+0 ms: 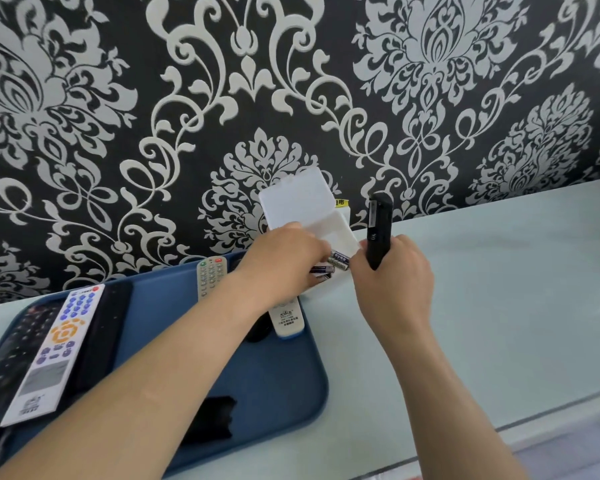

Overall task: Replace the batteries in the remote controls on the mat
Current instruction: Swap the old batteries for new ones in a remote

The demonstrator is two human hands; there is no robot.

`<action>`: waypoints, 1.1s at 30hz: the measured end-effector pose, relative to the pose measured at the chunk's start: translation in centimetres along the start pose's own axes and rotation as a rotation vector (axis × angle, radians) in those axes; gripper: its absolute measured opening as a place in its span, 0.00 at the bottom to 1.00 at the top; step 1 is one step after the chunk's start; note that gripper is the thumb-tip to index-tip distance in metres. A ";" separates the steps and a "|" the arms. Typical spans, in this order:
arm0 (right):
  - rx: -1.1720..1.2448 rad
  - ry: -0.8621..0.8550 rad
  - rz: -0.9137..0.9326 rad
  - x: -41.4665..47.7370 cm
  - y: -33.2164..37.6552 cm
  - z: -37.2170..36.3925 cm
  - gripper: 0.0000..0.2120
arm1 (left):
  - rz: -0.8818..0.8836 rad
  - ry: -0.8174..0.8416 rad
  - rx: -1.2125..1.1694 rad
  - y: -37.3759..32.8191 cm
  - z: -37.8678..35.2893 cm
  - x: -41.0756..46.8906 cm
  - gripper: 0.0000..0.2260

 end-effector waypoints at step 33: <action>0.063 0.093 -0.136 0.3 -0.8 0.2 0.04 | 0.072 0.121 -0.111 -1.8 -1.2 2.4 0.13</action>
Point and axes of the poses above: each hand's wrist, its own x-axis towards the middle knuckle, its own z-axis out of the back of the hand, y = z × x, the point moved 1 cm from there along x, towards the middle knuckle, and after that the axes turned 7 degrees about -y, right-handed, at the moved point
